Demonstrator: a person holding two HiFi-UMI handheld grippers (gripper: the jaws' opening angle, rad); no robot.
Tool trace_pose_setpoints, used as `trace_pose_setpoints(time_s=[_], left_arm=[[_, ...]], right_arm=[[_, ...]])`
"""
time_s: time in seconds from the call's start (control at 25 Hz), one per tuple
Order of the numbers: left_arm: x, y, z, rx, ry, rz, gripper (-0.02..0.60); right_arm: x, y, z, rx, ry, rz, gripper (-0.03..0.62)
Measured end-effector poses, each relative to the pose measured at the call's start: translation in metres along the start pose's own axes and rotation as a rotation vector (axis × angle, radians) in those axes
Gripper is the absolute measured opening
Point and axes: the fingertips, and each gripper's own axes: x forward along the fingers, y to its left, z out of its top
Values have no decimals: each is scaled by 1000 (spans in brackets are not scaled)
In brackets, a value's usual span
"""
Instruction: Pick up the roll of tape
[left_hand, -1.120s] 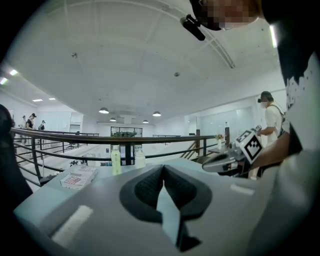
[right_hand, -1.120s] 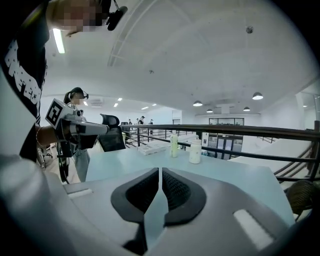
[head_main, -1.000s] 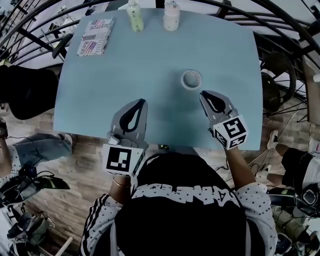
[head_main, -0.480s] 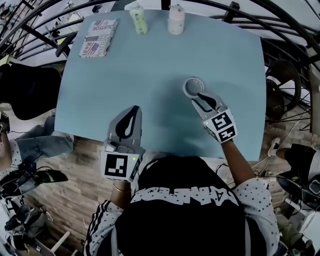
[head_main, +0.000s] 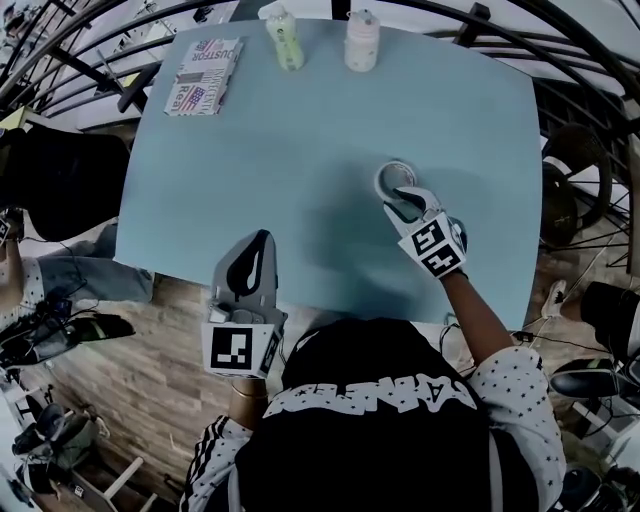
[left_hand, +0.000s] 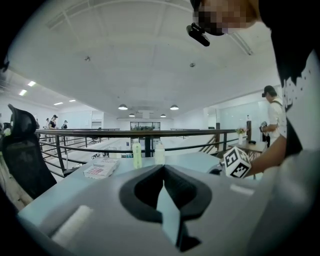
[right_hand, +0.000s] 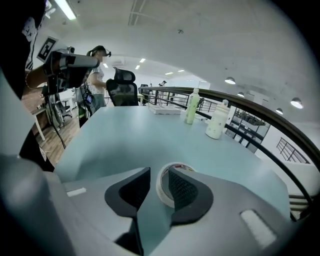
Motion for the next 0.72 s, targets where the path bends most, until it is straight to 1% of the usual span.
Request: trace_pose_setpoints(time_s=[0.08,0.28,0.6,0.72], left_arm=[[-3,6,-5,1,26,21,0],[-8,10,-7,-15,-15,40,0],[-16,24,-9,-15,-10,70,0],[-18,24,-8,-11,-9,73,0]], right_arm=[[7,0,-1,-23,13,7,123],[20,2,-7,-55,46,23,123],[36,7,-14,-66,102,52,124],[39,8,-18,-66,111,52,107]])
